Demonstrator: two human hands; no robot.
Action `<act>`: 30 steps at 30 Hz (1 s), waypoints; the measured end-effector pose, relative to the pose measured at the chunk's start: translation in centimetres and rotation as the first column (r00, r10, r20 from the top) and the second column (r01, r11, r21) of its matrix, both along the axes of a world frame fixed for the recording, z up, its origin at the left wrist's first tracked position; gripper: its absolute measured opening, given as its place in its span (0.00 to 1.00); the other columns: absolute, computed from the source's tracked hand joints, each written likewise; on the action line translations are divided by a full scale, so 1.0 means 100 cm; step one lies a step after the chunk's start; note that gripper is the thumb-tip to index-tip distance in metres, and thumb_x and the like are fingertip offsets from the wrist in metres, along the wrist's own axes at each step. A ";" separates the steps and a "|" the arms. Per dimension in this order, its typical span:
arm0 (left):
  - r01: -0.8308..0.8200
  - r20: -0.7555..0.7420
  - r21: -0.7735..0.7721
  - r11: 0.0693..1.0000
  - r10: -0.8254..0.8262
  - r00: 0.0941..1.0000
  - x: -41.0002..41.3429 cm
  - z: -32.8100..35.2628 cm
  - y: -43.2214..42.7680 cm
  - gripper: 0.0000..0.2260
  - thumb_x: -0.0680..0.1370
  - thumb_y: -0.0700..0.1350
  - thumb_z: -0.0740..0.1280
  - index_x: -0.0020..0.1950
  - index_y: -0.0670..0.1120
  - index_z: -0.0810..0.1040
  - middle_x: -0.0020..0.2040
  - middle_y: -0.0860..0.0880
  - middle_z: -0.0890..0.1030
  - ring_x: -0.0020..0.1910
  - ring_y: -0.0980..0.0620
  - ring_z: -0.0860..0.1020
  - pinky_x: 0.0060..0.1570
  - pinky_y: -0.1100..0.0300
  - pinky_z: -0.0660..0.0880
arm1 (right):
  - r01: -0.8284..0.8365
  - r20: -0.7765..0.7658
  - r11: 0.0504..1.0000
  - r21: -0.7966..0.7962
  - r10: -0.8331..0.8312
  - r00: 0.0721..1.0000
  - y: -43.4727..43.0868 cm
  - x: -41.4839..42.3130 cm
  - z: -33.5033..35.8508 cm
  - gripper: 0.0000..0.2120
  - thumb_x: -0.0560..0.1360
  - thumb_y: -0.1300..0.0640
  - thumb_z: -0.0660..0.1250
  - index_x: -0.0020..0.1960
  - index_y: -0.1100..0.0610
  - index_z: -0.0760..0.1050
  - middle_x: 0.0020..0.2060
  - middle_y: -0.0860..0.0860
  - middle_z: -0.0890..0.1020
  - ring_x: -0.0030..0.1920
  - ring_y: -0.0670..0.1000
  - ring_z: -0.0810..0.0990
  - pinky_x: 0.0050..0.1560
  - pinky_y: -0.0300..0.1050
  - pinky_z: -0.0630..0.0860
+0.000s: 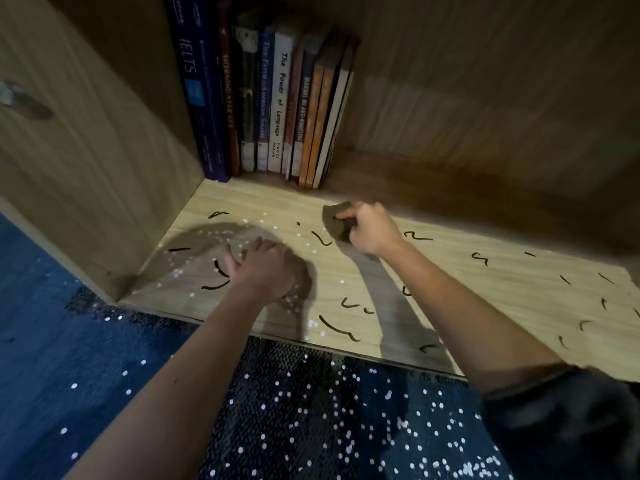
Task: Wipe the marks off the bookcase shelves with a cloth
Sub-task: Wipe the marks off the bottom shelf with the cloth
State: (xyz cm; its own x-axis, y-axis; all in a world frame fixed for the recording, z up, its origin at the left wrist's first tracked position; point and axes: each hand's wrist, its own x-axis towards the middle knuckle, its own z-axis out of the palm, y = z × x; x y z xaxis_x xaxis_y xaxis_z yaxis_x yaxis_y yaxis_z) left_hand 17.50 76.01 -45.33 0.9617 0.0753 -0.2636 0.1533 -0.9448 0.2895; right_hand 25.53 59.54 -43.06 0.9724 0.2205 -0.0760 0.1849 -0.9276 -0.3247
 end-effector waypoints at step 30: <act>-0.087 0.273 -0.152 0.985 0.126 0.954 -0.066 -0.006 0.014 0.16 0.77 0.42 0.60 0.64 0.52 0.74 0.70 0.55 0.67 0.73 0.58 0.58 0.70 0.40 0.38 | -0.170 -0.267 0.933 0.317 0.259 0.928 -0.003 -0.141 0.011 0.22 0.73 0.72 0.56 0.55 0.52 0.79 0.59 0.46 0.75 0.56 0.47 0.73 0.59 0.44 0.73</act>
